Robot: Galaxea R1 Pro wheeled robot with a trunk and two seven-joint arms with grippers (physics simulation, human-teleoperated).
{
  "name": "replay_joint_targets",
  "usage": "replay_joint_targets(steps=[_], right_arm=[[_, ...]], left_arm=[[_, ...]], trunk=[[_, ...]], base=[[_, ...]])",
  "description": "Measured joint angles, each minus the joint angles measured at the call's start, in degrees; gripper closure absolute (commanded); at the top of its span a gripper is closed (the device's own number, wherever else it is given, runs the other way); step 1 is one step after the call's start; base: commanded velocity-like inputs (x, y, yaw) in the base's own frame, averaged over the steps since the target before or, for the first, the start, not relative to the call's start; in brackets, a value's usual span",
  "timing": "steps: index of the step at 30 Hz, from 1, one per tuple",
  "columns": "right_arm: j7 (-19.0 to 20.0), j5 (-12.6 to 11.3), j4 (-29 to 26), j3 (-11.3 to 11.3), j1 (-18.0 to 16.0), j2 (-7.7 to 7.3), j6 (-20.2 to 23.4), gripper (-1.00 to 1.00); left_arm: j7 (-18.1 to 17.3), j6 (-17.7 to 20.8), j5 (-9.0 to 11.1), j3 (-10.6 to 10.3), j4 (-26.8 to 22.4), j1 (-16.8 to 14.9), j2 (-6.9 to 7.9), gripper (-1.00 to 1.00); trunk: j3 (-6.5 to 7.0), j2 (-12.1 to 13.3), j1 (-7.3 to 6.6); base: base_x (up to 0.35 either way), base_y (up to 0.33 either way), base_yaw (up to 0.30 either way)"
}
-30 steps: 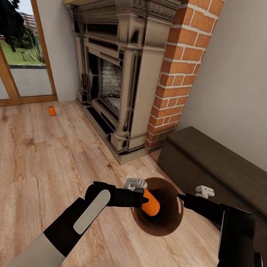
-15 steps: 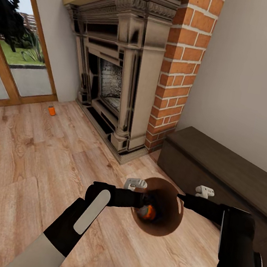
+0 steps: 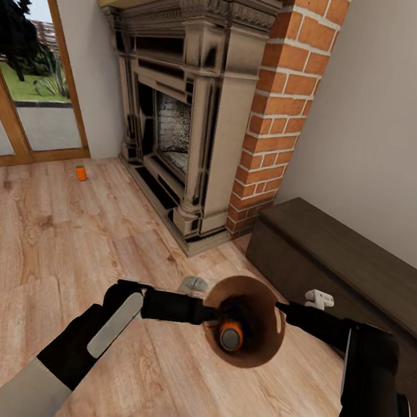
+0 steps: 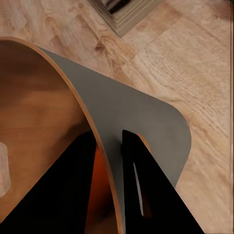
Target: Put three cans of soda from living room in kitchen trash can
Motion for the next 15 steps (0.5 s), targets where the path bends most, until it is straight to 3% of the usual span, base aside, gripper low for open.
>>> replay_joint_targets(steps=[2, 3, 5, 8, 15], right_arm=[[-0.1, 0.7, 0.0, 0.0, 0.0, -0.02, -0.5, 1.0], [-0.1, 0.7, 0.0, 0.0, 0.0, -0.03, -0.5, 1.0], [-0.1, 0.2, 0.0, 0.0, 0.0, -0.04, -0.2, 1.0], [0.0, 0.1, 0.0, -0.1, 0.0, 0.01, -0.1, 1.0], [-0.1, 0.4, 0.0, -0.1, 0.0, 0.04, -0.2, 1.0]], left_arm=[[-17.0, -3.1, 0.0, 5.6, 0.7, 0.1, 9.62, -1.0], [-20.7, -4.4, 0.0, 7.0, 1.4, 0.1, 12.2, -1.0], [-24.5, -6.0, 0.2, 8.4, 3.0, 0.2, 15.75, -1.0], [-26.8, -7.2, 0.1, 9.1, 5.8, 0.3, 18.03, -1.0], [-27.2, -7.8, -0.1, 9.3, 7.0, 0.3, 19.15, -1.0]], trunk=[[0.0, 0.0, 0.0], [0.0, 0.0, 0.0], [0.0, 0.0, 0.0], [0.0, 0.0, 0.0], [0.0, 0.0, 0.0]], base=[[0.0, 0.0, 0.0], [0.0, 0.0, 0.0], [0.0, 0.0, 0.0], [0.0, 0.0, 0.0], [0.0, 0.0, 0.0]])
